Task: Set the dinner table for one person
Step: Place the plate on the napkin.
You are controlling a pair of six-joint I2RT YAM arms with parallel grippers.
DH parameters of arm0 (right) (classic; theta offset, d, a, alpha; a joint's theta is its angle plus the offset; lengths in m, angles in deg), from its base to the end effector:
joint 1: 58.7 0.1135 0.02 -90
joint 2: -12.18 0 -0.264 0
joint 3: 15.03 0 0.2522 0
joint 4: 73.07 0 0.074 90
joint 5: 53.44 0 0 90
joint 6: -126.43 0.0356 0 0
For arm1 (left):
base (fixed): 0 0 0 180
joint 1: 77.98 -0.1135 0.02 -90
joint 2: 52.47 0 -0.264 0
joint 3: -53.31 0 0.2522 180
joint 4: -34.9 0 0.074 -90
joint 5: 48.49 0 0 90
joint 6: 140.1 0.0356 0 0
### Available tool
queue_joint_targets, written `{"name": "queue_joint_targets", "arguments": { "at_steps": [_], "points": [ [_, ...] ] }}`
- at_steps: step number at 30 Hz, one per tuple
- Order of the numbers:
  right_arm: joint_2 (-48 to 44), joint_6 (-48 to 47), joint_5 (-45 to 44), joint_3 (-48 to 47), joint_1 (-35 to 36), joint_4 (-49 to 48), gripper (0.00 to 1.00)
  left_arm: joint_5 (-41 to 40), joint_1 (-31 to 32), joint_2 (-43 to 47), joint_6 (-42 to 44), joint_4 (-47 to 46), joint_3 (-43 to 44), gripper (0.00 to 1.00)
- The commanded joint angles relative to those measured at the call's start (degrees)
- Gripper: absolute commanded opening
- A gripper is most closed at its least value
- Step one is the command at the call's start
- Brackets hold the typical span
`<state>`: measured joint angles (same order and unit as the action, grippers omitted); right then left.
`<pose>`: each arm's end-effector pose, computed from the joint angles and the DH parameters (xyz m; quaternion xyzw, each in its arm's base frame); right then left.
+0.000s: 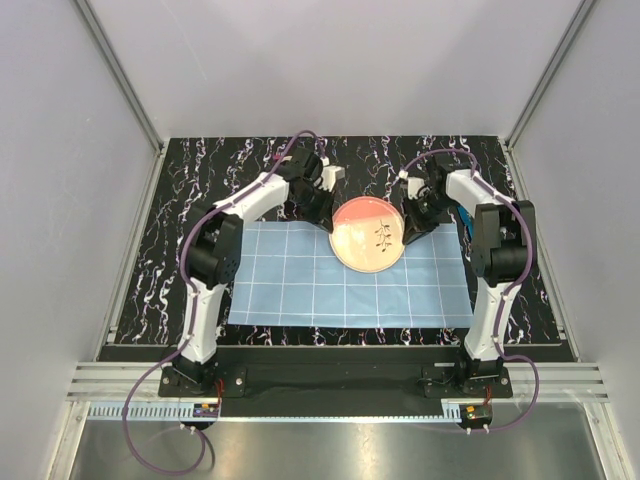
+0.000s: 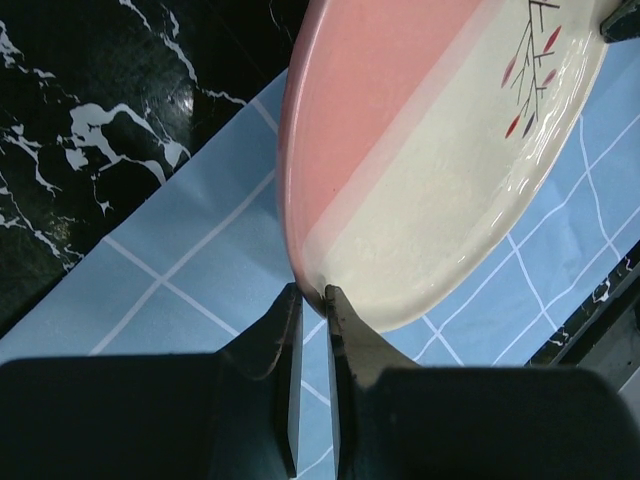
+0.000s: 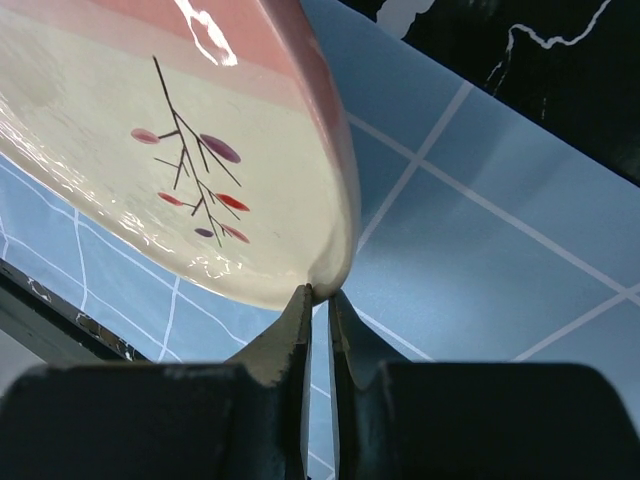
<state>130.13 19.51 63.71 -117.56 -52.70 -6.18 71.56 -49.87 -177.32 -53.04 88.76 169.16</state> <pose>0.3971 0.0581 0.1749 -0.2081 0.9474 0.2269 0.0872 0.4042 -0.2361 0.1974 0.2639 0.9030 -0.3035 0.1509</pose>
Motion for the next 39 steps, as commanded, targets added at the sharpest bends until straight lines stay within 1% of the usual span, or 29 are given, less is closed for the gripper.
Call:
{"name": "queue_joint_targets", "arguments": {
  "at_steps": [1,13,30,39],
  "points": [
    [-5.36,0.14,11.78,-0.35,4.37,-2.85,0.00,11.71,2.64,5.06,1.70,-3.63,-0.48,0.00],
    [-7.38,-0.56,11.51,2.11,6.65,-2.59,0.00,10.91,2.55,6.20,6.28,-0.81,-4.26,0.00],
    [-8.35,-1.97,9.76,4.48,11.58,-1.80,0.00,10.21,2.55,10.77,11.64,2.97,-10.85,0.00],
    [-8.26,-2.32,9.41,5.36,13.95,-1.62,0.00,10.74,2.47,11.48,14.36,6.30,-11.73,0.00]
  ]
}}
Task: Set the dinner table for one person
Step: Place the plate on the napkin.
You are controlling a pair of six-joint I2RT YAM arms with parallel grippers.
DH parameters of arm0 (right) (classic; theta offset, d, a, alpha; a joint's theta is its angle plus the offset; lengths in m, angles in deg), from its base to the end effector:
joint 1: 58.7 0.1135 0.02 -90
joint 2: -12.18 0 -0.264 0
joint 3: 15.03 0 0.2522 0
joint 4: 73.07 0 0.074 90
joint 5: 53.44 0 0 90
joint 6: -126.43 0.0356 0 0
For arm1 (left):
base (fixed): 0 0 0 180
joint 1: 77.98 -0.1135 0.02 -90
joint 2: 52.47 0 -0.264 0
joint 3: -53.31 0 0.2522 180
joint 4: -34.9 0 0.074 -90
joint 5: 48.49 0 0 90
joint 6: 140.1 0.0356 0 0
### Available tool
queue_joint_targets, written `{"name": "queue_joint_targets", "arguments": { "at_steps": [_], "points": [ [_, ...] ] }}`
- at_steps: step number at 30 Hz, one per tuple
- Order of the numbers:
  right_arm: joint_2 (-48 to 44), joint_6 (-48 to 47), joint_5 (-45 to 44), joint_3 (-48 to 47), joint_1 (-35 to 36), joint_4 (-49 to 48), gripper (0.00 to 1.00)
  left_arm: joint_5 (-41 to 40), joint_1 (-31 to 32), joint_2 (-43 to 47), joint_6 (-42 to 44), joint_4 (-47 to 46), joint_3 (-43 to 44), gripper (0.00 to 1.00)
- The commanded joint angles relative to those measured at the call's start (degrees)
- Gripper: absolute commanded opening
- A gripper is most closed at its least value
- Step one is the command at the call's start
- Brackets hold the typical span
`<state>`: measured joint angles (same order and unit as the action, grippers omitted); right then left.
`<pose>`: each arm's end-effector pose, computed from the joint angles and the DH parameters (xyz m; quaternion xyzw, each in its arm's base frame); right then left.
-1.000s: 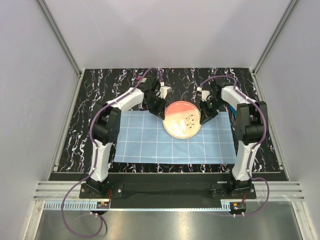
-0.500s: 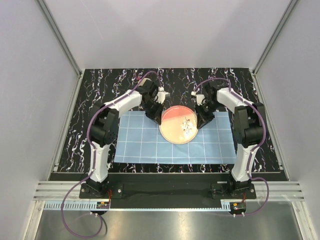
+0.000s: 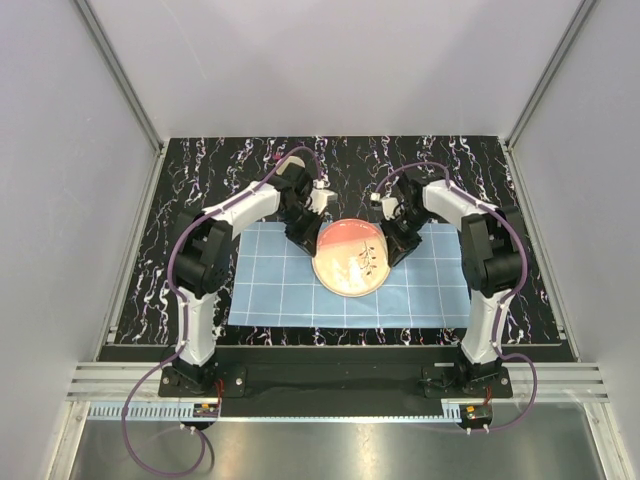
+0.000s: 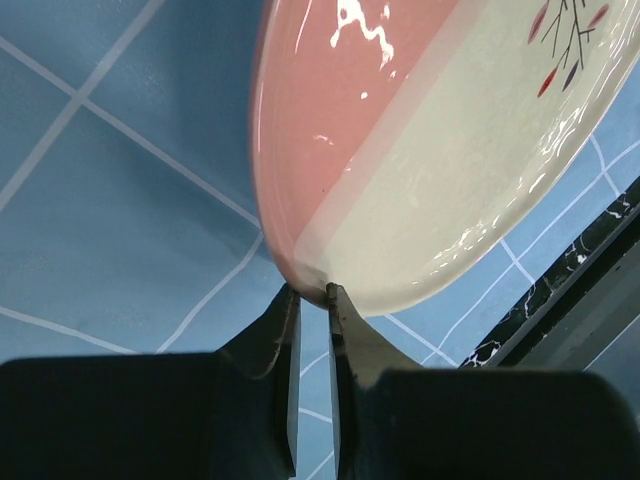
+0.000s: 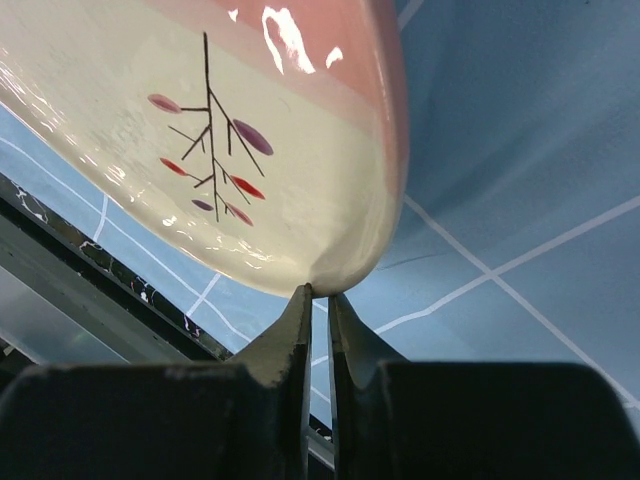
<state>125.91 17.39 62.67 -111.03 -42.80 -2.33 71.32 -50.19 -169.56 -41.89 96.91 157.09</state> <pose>0.3509 0.1162 0.1724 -0.2953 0.9282 0.2254 0.0192 0.3564 -0.2079 0.1890 0.3274 0.9014 -0.2724 0.0783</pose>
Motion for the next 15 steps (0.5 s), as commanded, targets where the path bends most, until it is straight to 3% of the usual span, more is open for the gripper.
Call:
{"name": "queue_joint_targets", "arguments": {
  "at_steps": [1,15],
  "points": [
    [-4.13,-0.20,10.37,-1.08,4.22,-5.55,0.00,10.98,2.79,3.72,3.83,-1.49,0.33,0.00],
    [-3.08,-1.78,11.33,-1.61,6.51,-2.74,0.00,12.91,3.06,2.40,10.24,6.33,0.24,0.00]
  ]
}}
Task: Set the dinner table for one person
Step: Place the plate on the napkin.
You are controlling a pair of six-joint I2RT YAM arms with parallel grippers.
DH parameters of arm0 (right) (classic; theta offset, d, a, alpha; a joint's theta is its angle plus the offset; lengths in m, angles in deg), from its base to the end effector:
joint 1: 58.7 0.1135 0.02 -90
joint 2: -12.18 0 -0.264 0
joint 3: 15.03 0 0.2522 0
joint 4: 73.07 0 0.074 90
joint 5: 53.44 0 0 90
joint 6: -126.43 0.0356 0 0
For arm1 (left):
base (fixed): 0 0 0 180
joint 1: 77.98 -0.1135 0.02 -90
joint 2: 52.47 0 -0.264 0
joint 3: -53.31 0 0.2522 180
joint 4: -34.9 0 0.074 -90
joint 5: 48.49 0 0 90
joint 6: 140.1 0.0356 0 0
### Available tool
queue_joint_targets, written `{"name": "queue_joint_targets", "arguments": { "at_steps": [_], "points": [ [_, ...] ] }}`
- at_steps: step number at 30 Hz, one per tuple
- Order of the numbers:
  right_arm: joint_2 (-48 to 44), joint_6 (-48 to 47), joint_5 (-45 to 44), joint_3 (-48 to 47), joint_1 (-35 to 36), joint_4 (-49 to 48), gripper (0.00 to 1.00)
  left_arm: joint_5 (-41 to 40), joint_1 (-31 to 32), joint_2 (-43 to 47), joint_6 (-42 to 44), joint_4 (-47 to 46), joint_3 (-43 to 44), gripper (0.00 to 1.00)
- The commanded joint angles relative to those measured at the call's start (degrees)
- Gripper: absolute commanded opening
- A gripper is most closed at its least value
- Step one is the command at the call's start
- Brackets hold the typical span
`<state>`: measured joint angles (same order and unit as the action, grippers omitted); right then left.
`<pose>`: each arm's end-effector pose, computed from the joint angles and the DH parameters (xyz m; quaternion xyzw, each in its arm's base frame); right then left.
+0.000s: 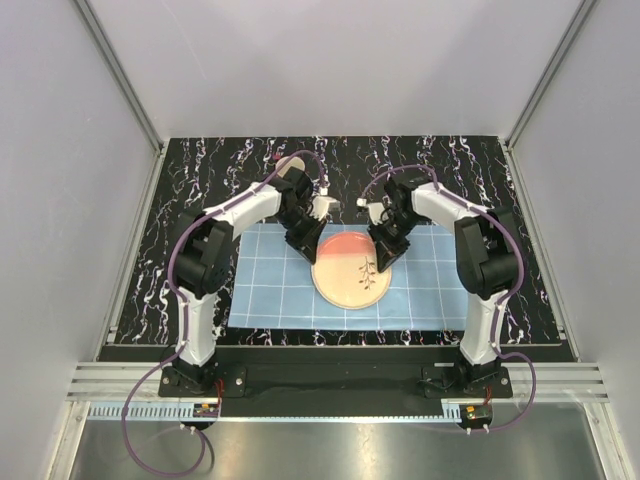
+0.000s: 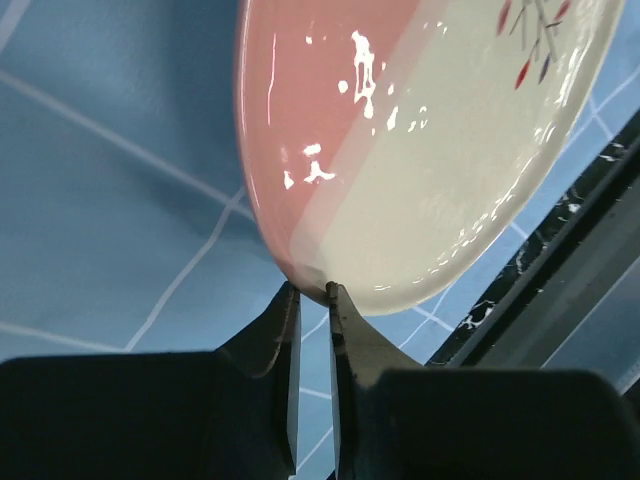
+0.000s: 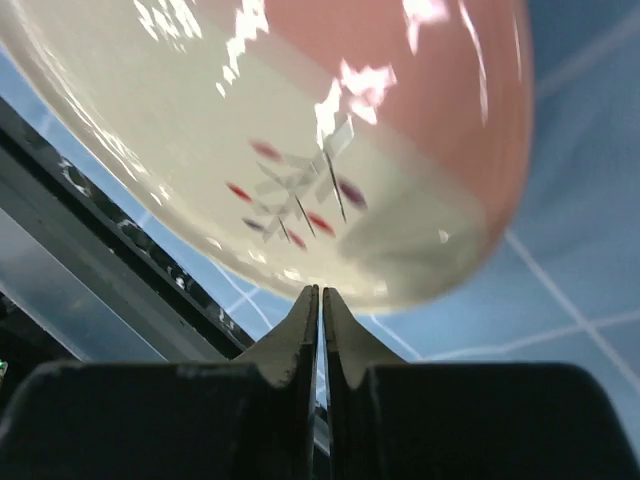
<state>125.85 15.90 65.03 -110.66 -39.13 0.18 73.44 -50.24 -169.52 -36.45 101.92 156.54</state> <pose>0.3367 0.1377 0.1719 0.3297 -0.9114 -0.2460 0.0089 0.3466 -0.2036 0.1855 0.3592 0.8888 -0.2815 0.0426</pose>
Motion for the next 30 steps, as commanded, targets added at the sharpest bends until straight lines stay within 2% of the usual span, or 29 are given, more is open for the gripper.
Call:
{"name": "queue_joint_targets", "arguments": {
  "at_steps": [1,10,23,30],
  "points": [
    [-2.93,-0.47,8.97,-2.24,2.93,-5.08,0.00,10.97,3.10,2.18,5.16,1.85,0.88,0.00],
    [-2.66,-0.82,9.15,-2.25,3.72,-4.46,0.00,10.27,3.45,1.31,6.65,3.96,0.53,0.00],
    [-3.80,-1.44,6.78,-2.51,3.63,-4.38,0.00,2.27,3.28,-0.45,5.07,3.79,1.67,0.00],
    [-3.98,-1.61,5.90,-2.68,3.63,-4.29,0.00,1.39,2.31,-3.53,3.05,3.87,2.28,0.00]
  ]
}}
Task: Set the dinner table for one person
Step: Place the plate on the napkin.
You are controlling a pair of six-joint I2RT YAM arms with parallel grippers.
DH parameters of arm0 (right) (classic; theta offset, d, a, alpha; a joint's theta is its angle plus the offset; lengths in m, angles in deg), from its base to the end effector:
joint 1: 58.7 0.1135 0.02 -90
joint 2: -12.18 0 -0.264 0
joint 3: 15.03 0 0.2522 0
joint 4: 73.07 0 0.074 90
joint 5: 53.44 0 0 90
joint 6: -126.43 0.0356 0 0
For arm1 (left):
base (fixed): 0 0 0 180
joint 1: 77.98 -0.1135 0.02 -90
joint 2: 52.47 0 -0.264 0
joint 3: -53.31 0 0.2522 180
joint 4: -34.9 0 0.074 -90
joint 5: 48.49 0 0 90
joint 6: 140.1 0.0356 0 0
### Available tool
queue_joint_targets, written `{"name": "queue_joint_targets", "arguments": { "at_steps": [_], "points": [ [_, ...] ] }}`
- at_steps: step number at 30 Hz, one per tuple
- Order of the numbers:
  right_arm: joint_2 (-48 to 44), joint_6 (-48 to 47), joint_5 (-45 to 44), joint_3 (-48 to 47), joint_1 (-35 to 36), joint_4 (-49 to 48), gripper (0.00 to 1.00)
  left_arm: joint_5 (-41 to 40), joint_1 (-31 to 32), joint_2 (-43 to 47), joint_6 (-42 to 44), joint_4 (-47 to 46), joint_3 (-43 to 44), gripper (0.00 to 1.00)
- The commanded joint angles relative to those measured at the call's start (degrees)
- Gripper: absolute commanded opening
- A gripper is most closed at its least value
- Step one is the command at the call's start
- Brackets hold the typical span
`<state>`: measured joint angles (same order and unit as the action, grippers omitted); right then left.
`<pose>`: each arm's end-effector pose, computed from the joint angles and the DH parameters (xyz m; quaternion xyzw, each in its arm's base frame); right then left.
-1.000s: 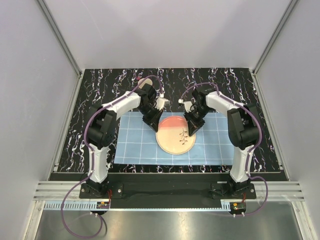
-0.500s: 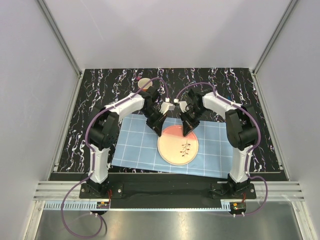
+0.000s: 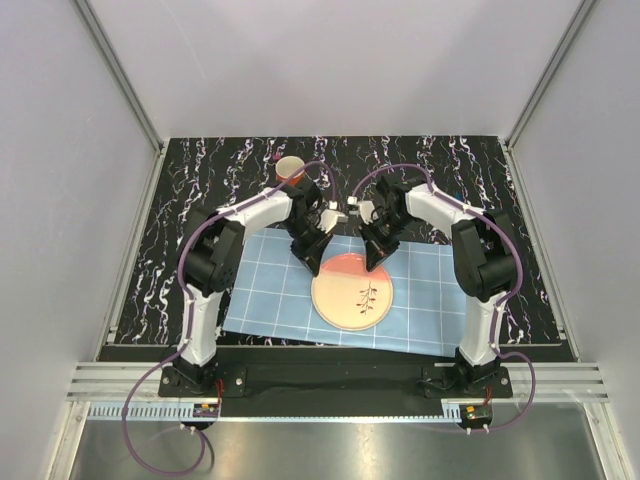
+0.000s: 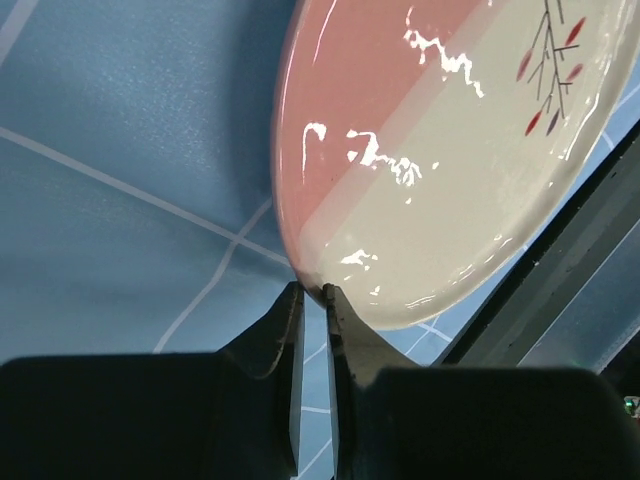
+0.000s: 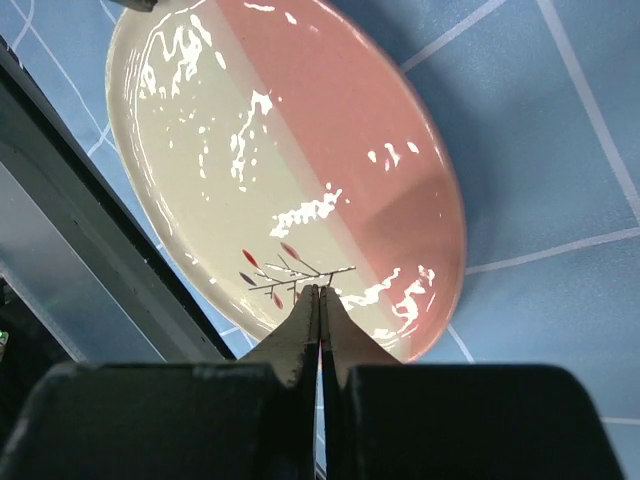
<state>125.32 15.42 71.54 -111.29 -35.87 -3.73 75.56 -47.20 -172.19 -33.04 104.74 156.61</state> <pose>0.3348 0.1631 0.1801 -0.3651 0.8806 0.3008 0.0267 0.3331 -0.2216 0.1682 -0.3962 -0.8697 0.2943 0.0040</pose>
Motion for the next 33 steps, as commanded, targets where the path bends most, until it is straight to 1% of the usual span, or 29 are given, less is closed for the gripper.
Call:
{"name": "queue_joint_targets", "arguments": {
  "at_steps": [1,2,4,5,6,7,9,10,11,12,13,15,17,20,21,23,26,29,30,33],
  "points": [
    [-3.37,-1.31,-0.70,-2.05,0.37,-0.38,0.00,-0.73,-0.81,-1.04,-0.45,1.05,2.48,0.04],
    [-3.54,-1.22,-0.70,-2.14,0.37,-0.29,0.00,-0.64,-0.90,-1.13,-0.54,1.05,2.66,0.09],
    [-3.45,-1.22,-0.79,-2.31,0.37,-0.38,0.00,-0.56,-0.90,-1.39,-0.62,0.97,2.92,0.22],
    [-3.37,-1.22,-0.88,-2.40,0.37,-0.29,0.00,-0.56,-0.90,-1.57,-0.62,0.97,3.19,0.35],
    [-3.28,-1.22,-0.97,-2.40,0.37,-0.29,0.00,-0.64,-0.90,-1.57,-0.54,1.05,3.19,0.41],
    [-3.28,-1.22,-1.14,-2.49,0.37,-0.38,0.00,-0.64,-0.99,-1.65,-0.54,0.97,3.27,0.49],
    [-3.19,-1.22,-1.41,-2.49,0.37,-0.38,0.00,-0.91,-0.99,-1.57,-0.45,0.97,3.36,0.74],
    [-3.02,-1.31,-1.76,-2.49,0.37,-0.46,0.01,-0.99,-1.08,-1.57,-0.27,0.97,3.45,0.82],
    [-3.10,-1.48,-1.93,-2.40,0.37,-0.38,0.04,-1.17,-1.34,-1.57,-0.19,1.05,3.45,0.89],
    [-2.84,-1.48,-2.54,-2.23,0.37,-0.55,0.06,-1.26,-1.52,-1.22,-0.27,1.05,3.54,0.97],
    [-2.93,-1.66,-2.81,-2.14,0.37,-0.64,0.07,-1.26,-1.78,-1.04,-0.27,0.97,3.80,0.99],
    [-2.67,-2.10,-3.60,-1.79,0.29,-0.81,0.13,-1.26,-2.57,-0.43,-0.54,0.97,4.15,0.99],
    [-2.75,-2.54,-5.18,-1.53,0.29,-1.17,0.22,-1.43,-3.62,0.27,-0.88,0.79,4.77,0.99],
    [-3.63,-3.33,-8.52,-0.82,0.11,-2.39,0.31,-3.10,-4.59,1.77,0.25,0.70,4.95,0.99],
    [-4.33,-3.33,-10.79,-0.04,-0.15,-3.01,0.36,-3.71,-4.77,2.73,0.60,0.62,4.77,0.99],
    [-5.03,-3.42,-13.43,1.11,-1.03,-4.77,0.41,-5.64,-5.29,3.53,2.09,0.35,3.72,0.99],
    [-6.79,-2.89,-18.45,3.65,-2.96,-7.40,0.42,-9.16,-5.82,5.28,4.46,-0.26,1.61,0.99],
    [-8.11,-2.28,-23.45,5.24,-4.37,-9.95,0.41,-13.12,-6.26,6.34,6.40,-1.75,-0.68,0.99],
    [-8.20,-2.01,-25.56,5.50,-5.24,-10.39,0.40,-13.82,-6.35,6.43,6.76,-2.02,-1.11,0.99],
    [-8.20,-0.87,-27.59,6.73,-7.44,-11.97,0.31,-15.84,-6.70,6.52,7.37,-2.37,-2.17,0.99]
  ]
}}
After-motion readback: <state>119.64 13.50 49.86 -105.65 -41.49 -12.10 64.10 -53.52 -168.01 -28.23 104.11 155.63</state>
